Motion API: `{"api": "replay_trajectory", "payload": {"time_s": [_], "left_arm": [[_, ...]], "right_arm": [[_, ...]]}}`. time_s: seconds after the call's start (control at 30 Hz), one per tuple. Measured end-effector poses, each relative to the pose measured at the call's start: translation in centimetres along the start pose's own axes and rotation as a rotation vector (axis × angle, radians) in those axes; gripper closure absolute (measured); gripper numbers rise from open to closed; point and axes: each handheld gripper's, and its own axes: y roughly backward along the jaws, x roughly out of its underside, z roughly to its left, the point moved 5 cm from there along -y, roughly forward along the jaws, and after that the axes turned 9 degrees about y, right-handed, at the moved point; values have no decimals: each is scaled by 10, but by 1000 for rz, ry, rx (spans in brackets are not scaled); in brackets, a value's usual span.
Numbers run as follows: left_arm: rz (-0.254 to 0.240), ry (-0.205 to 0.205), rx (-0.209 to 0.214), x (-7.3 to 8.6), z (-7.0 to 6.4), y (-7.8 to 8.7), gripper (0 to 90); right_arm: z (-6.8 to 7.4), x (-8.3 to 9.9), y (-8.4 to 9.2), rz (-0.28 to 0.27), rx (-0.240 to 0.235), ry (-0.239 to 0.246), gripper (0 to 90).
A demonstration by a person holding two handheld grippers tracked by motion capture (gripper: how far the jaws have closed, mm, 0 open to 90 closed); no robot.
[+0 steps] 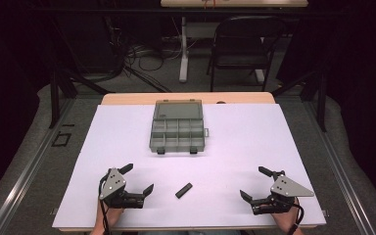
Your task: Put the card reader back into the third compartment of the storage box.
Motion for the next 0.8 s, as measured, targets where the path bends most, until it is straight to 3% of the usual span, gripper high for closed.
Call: {"api": "replay_trajectory", "payload": {"time_s": [0.4, 0.8], "left_arm": [[55, -6, 16, -3, -13, -13, 1], [112, 14, 24, -4, -22, -25, 0]], "right_arm": [[2, 0, -2, 3, -15, -4, 0], [1, 1, -5, 12, -20, -5, 0]]}}
